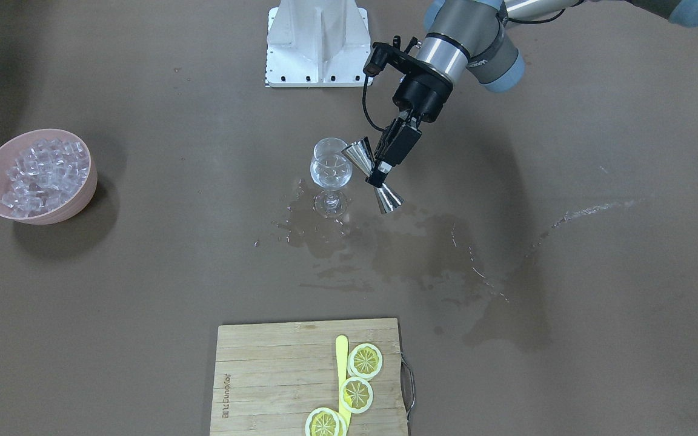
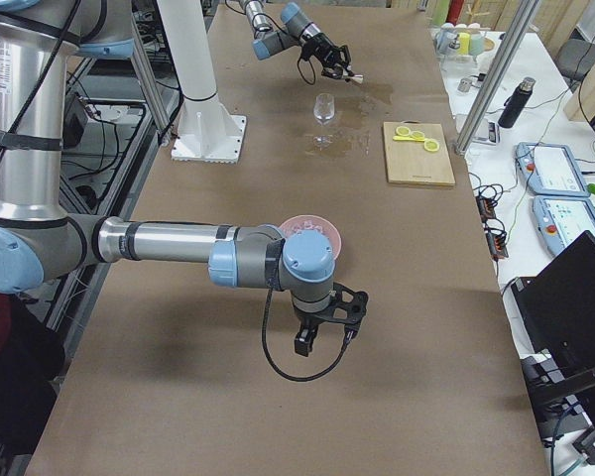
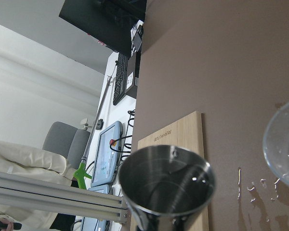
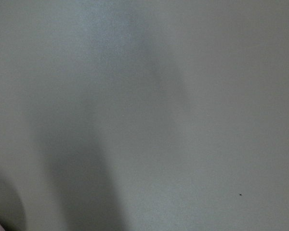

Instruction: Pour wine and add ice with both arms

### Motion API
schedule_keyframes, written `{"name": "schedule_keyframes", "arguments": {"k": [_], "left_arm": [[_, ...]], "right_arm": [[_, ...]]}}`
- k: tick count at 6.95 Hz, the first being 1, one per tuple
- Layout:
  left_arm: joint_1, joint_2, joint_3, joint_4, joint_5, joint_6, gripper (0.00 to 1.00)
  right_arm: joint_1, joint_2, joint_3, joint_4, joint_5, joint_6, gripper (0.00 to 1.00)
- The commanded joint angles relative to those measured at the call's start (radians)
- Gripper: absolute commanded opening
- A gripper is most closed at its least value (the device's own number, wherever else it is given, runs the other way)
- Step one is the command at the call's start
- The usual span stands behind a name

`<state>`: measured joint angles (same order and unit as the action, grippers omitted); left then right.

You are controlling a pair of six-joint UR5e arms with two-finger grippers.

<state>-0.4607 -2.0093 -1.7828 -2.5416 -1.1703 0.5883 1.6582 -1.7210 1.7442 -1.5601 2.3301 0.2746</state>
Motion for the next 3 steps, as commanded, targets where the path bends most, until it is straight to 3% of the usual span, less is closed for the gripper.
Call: {"name": "schedule_keyframes", "arguments": {"k": [1,3], "left_arm": [[0.014,-0.005,-0.006,0.032,0.067,0.031,0.00],[0.036,-0.003,-0.009,0.032,0.106,0.057,0.00]], "right_arm": [[0.000,0.000,0.000,0.000,0.000,0.000,1.00],[0.000,0.000,0.001,0.000,0.000,0.000,1.00]]}}
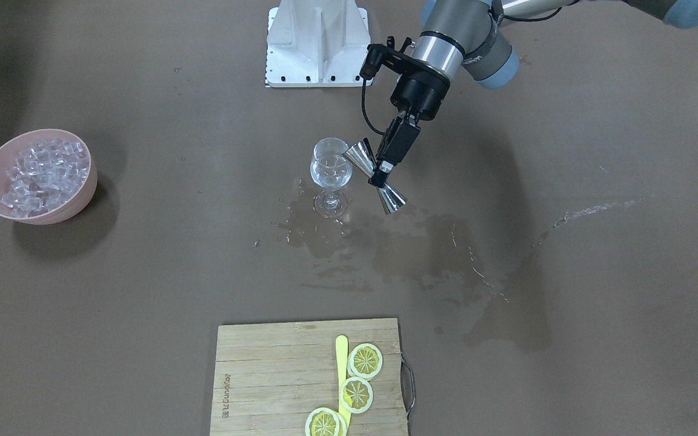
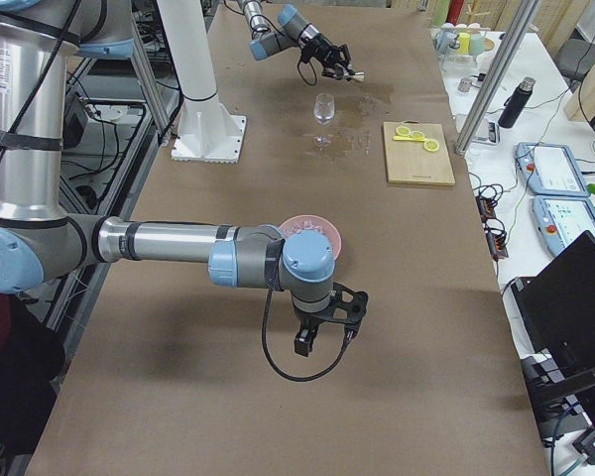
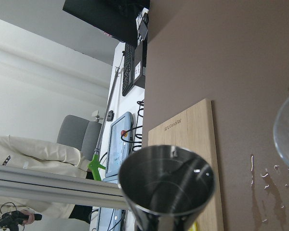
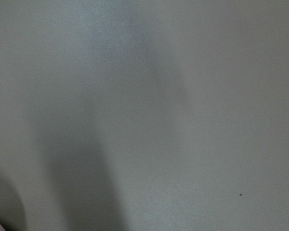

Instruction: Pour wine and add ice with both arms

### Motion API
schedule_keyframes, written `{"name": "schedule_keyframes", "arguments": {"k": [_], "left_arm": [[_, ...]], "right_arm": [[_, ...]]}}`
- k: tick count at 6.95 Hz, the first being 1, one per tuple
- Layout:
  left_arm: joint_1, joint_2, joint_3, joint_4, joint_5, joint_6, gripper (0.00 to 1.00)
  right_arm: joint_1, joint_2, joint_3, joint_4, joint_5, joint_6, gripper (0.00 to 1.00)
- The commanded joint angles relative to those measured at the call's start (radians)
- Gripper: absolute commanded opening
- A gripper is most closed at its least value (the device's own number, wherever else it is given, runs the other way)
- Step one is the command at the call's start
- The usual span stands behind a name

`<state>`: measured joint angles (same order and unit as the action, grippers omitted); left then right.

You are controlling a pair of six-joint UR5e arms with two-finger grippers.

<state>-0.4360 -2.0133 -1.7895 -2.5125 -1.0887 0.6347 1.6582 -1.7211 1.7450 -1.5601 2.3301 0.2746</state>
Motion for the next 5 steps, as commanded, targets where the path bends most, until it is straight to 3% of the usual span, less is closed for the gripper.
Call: {"name": "schedule_keyframes", "arguments": {"k": [1,3,5], "left_arm": [[0.022,0.002,0.001,0.004,0.026,0.017,0.00],[0.074,-0.005,-0.005,0.003,0.113,0.110,0.00],[0.077,-0.005,-0.013,0.003,0.113,0.114,0.00]], "right_arm": [[0.000,0.000,0.001,0.000,0.000,0.000,1.00],[0.000,0.002,0.001,0.000,0.000,0.000,1.00],[0.000,0.005,0.001,0.000,0.000,0.009,1.00]]}}
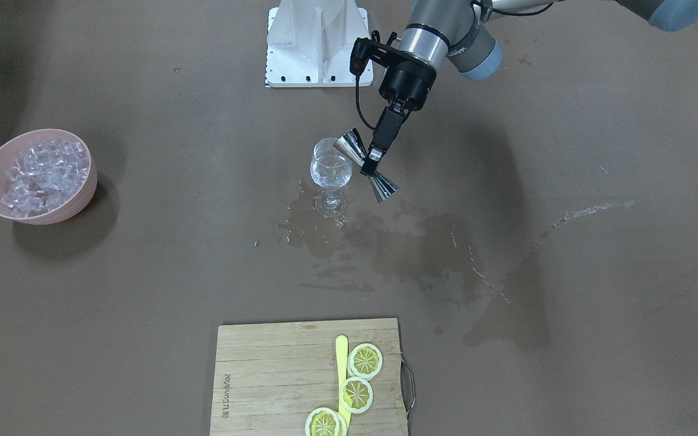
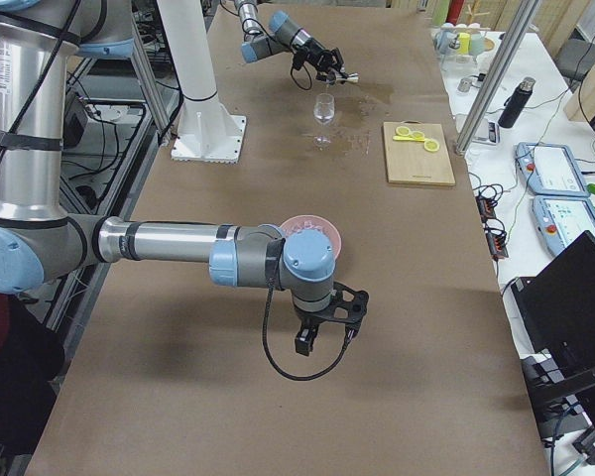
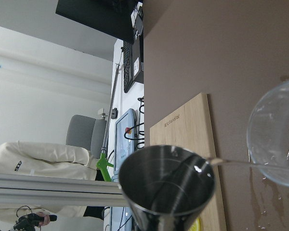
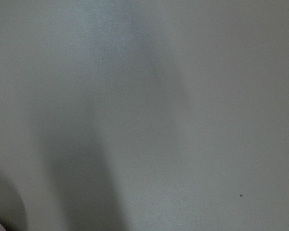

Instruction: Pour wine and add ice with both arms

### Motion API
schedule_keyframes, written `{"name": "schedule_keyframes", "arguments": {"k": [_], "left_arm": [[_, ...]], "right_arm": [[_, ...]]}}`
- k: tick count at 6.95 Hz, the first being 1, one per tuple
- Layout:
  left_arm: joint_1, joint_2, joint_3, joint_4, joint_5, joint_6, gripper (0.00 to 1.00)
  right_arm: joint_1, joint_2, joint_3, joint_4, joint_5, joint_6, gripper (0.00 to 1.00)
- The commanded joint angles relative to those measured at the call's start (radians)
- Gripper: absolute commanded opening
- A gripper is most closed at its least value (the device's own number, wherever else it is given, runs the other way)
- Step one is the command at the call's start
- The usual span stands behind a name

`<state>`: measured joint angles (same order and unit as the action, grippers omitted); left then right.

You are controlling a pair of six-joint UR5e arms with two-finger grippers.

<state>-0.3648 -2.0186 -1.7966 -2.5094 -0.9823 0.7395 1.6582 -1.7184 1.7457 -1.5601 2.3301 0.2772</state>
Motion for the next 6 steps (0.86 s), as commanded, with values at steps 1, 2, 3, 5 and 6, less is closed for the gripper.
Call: {"name": "schedule_keyframes", "arguments": {"k": [1,2,3,5,6], "left_arm": [[0.006,0.000,-0.007,0.000,0.007,0.009,0.00],[0.007,0.000,-0.007,0.001,0.008,0.009,0.00],[0.006,0.001,-0.009,0.001,0.008,0.011,0.00],[0.006,0.000,-0.010,0.001,0.010,0.023,0.00],[0.006,0.000,-0.009,0.001,0.022,0.040,0.00]], "right_arm": [[0.000,0.003,0.000,0.000,0.000,0.007,1.00],[0.000,0.003,0.000,0.000,0.000,0.008,1.00],[0.000,0.003,0.000,0.000,0.000,0.008,1.00],[0.000,0.003,-0.002,0.000,0.000,0.008,1.00],[0.000,0.003,-0.002,0.000,0.000,0.007,1.00]]}}
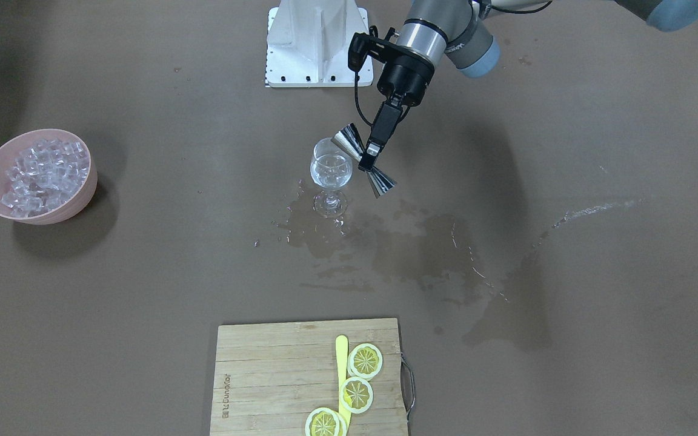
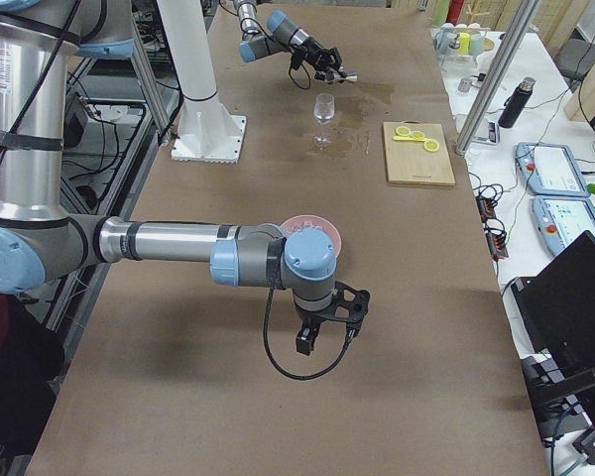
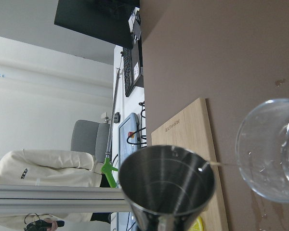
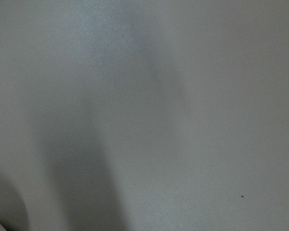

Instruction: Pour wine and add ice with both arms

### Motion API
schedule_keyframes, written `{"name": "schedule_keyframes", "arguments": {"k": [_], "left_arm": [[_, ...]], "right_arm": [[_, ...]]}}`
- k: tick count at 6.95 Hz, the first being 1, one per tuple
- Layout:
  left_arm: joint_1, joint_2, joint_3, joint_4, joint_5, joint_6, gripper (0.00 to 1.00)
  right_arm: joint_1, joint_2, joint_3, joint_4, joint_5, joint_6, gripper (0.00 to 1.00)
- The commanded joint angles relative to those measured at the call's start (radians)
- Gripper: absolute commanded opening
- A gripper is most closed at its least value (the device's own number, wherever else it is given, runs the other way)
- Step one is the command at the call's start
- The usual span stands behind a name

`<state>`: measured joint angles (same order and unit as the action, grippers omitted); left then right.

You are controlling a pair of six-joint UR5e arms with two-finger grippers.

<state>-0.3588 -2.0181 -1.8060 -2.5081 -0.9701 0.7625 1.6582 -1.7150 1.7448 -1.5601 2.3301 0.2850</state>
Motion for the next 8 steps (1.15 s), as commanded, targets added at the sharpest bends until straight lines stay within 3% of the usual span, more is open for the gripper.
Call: {"name": "schedule_keyframes", "arguments": {"k": [1,5,8], "left_arm": [[0.000,-0.001,0.001,0.000,0.019,0.041,0.00],[0.003,0.013,-0.061,0.003,0.017,0.011,0.00],[0.003,0.045,-0.058,0.058,-0.033,-0.215,0.00]], "right_arm": [[0.000,0.000,-0.002,0.000,-0.002,-0.001,1.00],[0.000,-0.008,0.001,-0.002,-0.009,-0.001,1.00],[0.000,-0.008,0.004,-0.002,-0.009,-0.003,1.00]]}}
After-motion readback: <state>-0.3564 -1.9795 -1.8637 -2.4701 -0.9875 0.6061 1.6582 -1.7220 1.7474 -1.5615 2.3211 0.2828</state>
